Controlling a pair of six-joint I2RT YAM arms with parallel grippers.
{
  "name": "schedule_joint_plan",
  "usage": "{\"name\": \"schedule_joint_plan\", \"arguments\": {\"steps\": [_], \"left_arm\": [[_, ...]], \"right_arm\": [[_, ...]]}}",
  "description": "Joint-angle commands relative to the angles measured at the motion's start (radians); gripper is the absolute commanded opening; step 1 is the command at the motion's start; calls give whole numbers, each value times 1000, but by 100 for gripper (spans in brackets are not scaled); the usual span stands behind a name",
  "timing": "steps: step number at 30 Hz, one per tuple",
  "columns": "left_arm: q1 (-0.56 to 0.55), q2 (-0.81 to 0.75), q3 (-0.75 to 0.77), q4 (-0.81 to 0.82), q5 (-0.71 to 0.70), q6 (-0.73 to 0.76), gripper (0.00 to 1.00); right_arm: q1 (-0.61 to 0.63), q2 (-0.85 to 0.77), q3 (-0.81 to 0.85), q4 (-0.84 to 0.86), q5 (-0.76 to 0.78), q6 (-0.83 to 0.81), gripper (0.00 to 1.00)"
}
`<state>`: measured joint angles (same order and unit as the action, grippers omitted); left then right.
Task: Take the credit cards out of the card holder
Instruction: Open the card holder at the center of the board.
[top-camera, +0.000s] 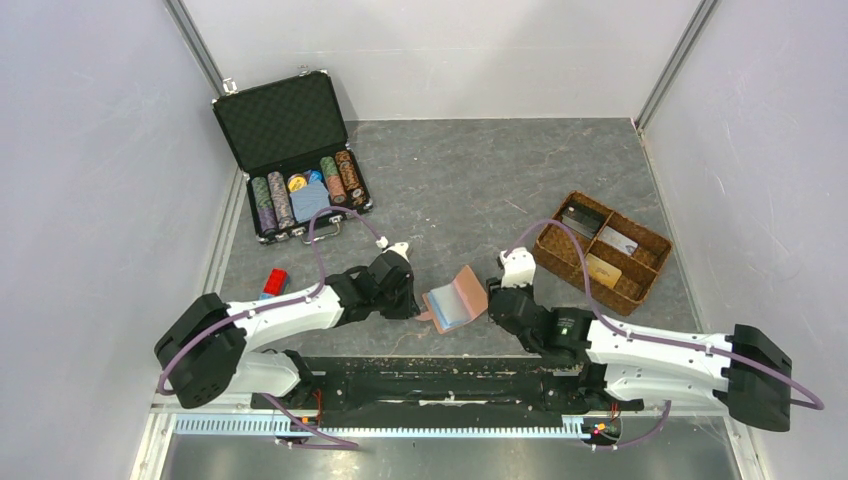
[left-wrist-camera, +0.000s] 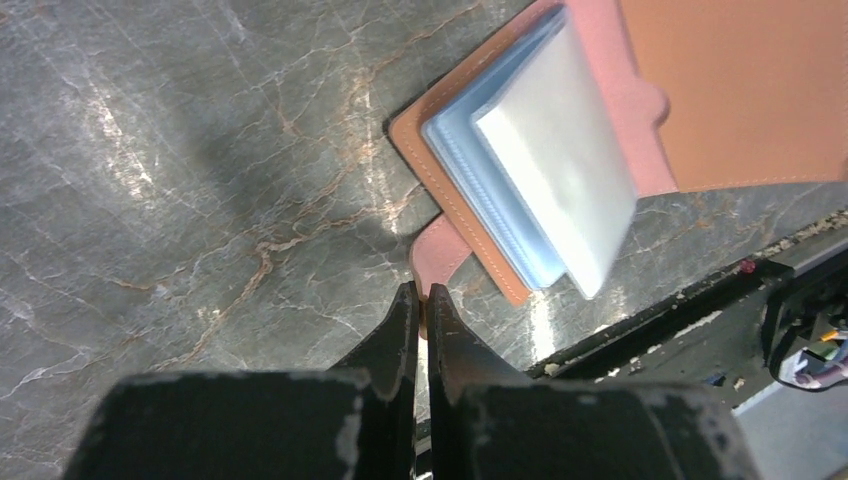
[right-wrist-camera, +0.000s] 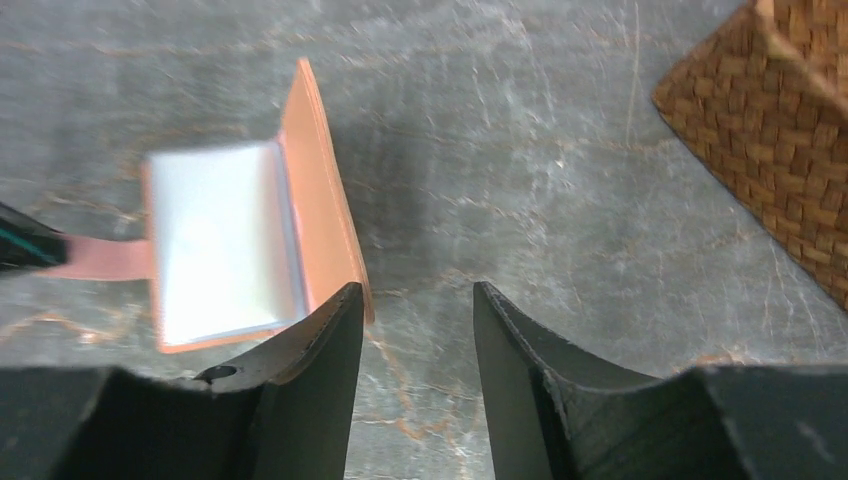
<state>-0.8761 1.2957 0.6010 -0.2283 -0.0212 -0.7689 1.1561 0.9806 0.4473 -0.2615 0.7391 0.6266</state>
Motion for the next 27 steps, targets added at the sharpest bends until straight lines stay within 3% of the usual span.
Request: {"name": "schedule_joint_plan", "arguments": {"steps": [1,4,8,14,17,23,27], "left_arm": [[4,-38,27,67,59,7,2],[5,-45,25,93,84,-4,2],[5,-48,18,116,97,-15,2],[5,-41,17,124,100,-22,2],[6,-46,12,121,96,-24,2],[5,-59,5,111,84,-23,2],[5,-65,5,101,74,-18,2]], "right_arm": [[-4,-33,119,-25,-52,-32,46],[-3,-43,163,-8,-115,-49,44],[-1,-49,167,149,-278,-100,41],[17,101,154,364,-482,-64,36],[22,184,133,401,-477,-35,36],[12,246,97,396,-320,-32,36],[10,235,84,384,-284,-62,50]]}}
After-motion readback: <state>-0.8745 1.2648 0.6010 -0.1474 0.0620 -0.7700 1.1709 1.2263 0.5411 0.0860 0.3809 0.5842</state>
